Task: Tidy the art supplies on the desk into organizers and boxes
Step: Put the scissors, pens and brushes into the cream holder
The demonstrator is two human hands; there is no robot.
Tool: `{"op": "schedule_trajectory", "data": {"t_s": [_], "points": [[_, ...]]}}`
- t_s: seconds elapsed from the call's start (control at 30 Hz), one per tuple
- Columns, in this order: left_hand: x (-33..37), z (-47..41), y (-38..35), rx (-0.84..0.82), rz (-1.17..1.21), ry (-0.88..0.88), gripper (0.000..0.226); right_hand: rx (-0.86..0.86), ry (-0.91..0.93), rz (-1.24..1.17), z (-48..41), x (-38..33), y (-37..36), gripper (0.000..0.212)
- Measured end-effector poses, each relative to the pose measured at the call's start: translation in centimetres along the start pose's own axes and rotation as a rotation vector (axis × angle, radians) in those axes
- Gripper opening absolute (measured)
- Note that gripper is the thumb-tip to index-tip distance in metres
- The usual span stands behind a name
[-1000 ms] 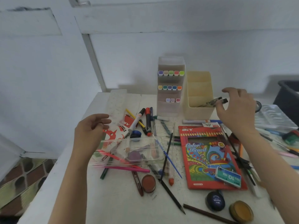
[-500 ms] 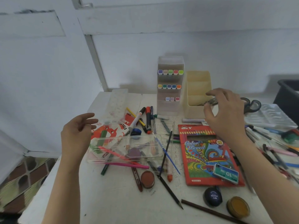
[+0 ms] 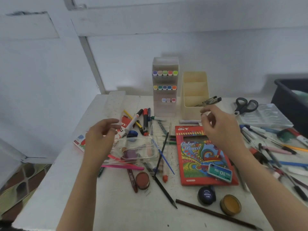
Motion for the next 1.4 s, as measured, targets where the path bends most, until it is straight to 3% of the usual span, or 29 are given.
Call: {"op": "schedule_trajectory", "data": {"t_s": [0.17, 0.4, 0.53, 0.7, 0.87, 1.0, 1.2, 1.33, 1.4], "points": [[1.3, 2.3, -4.4, -0.206, 0.019, -0.118, 0.032, -0.171, -0.146, -0.204, 1.8, 1.1, 1.2, 0.016], [3.4, 5.6, -11.0, -0.398, 0.024, -0.258, 0.036, -0.382, -0.238, -0.095, 6.2, 3.8, 4.8, 0.010], [4.8, 7.4, -14.5, -0.486, 0.019, -0.289, 0.038, -0.390, -0.217, 0.061, 8.8, 5.5, 6.9, 0.005], [7.0, 9.3, -18.4, -0.609, -0.076, -0.356, 0.034, -0.362, -0.158, 0.164, 11.0, 7.2, 9.3, 0.020], [8.9, 10.2, -21.9, -0.723, -0.268, -0.487, 0.026, -0.348, -0.230, 0.315, 12.4, 9.8, 11.4, 0.031], [9.9, 10.8, -24.0, -0.743, -0.320, -0.519, 0.026, -0.361, -0.286, 0.413, 12.8, 11.8, 12.7, 0.031], [10.8, 10.5, -25.9, -0.637, -0.360, -0.453, 0.026, -0.395, -0.402, 0.444, 11.8, 14.0, 13.0, 0.023], [11.8, 10.1, -27.4, -0.616, -0.349, -0.455, 0.023, -0.350, -0.503, 0.144, 11.2, 14.8, 12.6, 0.005], [12.6, 9.7, -28.5, -0.584, -0.393, -0.466, 0.019, -0.250, -0.536, -0.060, 11.0, 14.9, 12.8, 0.009]]}}
Point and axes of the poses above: each hand's wrist, its own z-axis away from the middle knuckle, its own y-axis out of the back of the hand, x = y × z, the point moved 1 cm from there along -z, towards the middle knuckle, and after that the axes turned 3 degrees about -x, right-handed, at the moved point
